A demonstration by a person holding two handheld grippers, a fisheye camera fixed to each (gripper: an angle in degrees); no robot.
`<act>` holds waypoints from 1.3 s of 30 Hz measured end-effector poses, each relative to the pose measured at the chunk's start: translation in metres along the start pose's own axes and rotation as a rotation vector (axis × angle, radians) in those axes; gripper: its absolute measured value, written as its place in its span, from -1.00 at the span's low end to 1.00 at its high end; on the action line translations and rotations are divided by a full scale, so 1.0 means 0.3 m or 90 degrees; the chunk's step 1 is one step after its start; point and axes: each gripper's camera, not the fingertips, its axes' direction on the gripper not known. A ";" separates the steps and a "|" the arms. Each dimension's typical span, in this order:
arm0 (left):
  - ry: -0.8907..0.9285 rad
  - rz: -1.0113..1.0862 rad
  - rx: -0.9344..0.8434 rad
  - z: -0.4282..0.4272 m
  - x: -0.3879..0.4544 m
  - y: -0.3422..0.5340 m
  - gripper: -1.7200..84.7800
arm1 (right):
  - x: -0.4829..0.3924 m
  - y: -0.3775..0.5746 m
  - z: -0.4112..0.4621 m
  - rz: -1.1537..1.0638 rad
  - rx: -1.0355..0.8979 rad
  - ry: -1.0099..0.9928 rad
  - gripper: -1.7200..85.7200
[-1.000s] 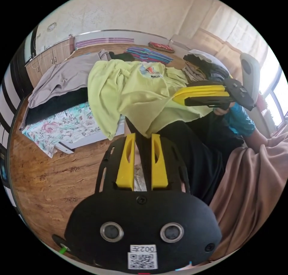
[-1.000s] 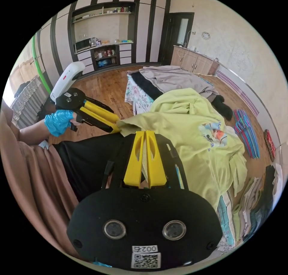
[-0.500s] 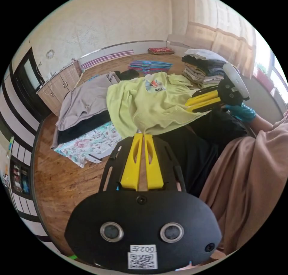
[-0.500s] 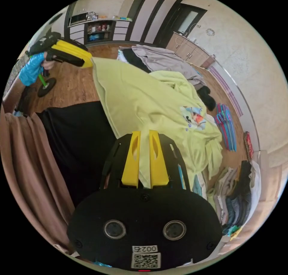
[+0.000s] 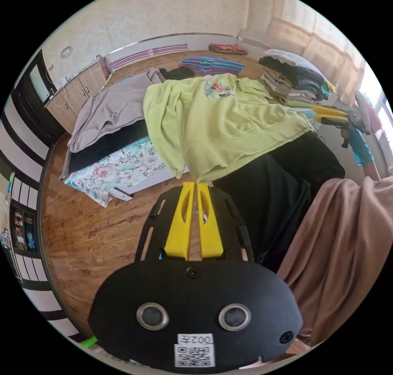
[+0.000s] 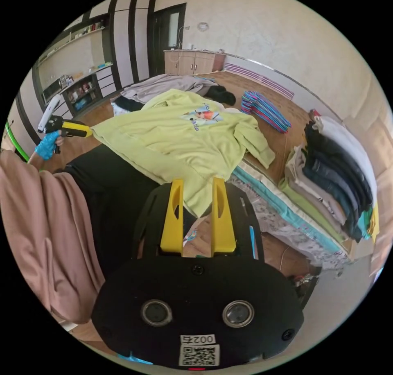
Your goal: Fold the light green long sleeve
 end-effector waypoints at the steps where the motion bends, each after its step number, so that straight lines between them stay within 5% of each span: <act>1: 0.000 0.001 -0.001 0.000 -0.002 -0.001 -0.98 | 0.010 0.030 0.000 -0.001 -0.005 -0.002 -0.71; 18: -0.008 0.043 -0.009 -0.014 -0.027 -0.014 -0.98 | 0.077 0.271 -0.016 0.041 0.014 0.019 -0.92; 26: 0.017 0.125 0.011 -0.114 -0.014 -0.025 -0.98 | 0.082 0.357 -0.245 0.020 0.058 0.155 -0.98; 39: 0.086 0.085 -0.040 0.028 -0.061 0.026 -0.96 | 0.115 0.526 -0.170 0.071 -0.024 0.072 -0.96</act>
